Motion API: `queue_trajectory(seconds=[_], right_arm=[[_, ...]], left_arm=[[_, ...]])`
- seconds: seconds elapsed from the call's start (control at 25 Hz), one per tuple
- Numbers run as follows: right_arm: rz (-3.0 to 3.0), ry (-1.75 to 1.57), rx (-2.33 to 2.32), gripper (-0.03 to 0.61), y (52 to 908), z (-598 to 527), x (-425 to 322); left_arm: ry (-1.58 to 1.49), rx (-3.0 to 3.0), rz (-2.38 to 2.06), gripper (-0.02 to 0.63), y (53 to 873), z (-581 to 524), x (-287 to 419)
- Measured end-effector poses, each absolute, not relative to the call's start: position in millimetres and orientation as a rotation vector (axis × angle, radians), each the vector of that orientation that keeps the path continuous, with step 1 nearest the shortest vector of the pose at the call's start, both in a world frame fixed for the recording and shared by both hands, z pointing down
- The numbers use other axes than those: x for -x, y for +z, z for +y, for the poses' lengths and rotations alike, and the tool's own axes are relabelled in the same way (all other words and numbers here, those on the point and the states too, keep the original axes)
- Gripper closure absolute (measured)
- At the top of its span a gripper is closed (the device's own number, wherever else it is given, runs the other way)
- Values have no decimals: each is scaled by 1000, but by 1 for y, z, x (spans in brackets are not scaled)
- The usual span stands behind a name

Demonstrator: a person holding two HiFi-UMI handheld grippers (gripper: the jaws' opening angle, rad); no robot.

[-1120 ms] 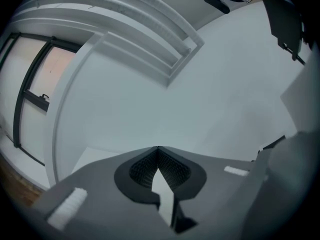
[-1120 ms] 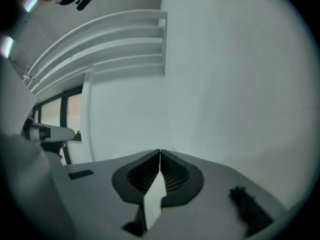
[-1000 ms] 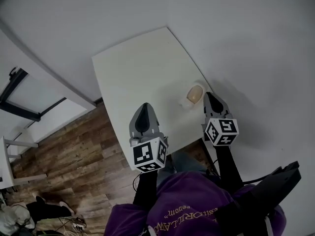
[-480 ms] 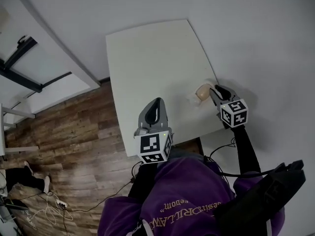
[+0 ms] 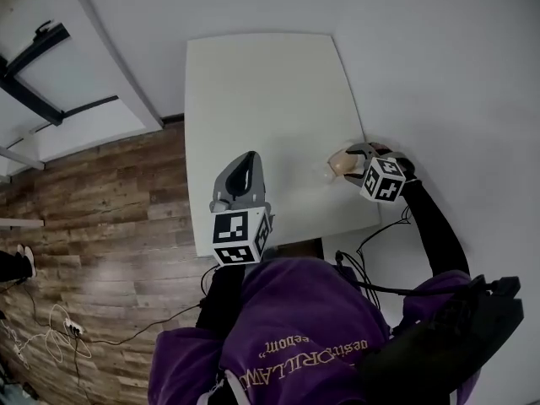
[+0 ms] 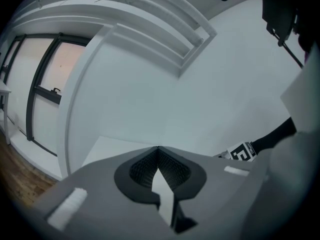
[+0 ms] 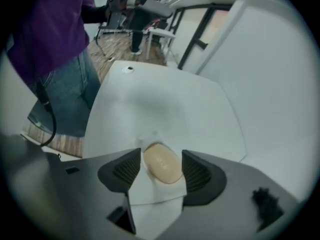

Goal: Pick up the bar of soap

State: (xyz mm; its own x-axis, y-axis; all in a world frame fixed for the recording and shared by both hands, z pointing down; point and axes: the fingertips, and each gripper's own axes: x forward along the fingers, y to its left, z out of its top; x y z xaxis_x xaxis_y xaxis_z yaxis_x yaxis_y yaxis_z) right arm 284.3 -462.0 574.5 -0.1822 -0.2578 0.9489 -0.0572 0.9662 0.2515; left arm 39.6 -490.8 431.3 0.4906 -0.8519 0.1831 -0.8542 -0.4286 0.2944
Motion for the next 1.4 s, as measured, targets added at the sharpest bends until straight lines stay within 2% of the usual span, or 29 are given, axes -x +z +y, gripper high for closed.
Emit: queue_trajectory(seconds=[0.52, 0.84, 1.4], right_arm=[[-1443, -360, 276, 311, 633, -465, -302], [-1308, -286, 423, 311, 648, -462, -303], [-1529, -226, -62, 311, 604, -483, -291]], left_arm=[[15, -2326, -1534, 609, 436, -496, -17], [18, -2319, -1553, 609, 435, -492, -16], [-23, -2323, -1555, 609, 435, -501, -10]])
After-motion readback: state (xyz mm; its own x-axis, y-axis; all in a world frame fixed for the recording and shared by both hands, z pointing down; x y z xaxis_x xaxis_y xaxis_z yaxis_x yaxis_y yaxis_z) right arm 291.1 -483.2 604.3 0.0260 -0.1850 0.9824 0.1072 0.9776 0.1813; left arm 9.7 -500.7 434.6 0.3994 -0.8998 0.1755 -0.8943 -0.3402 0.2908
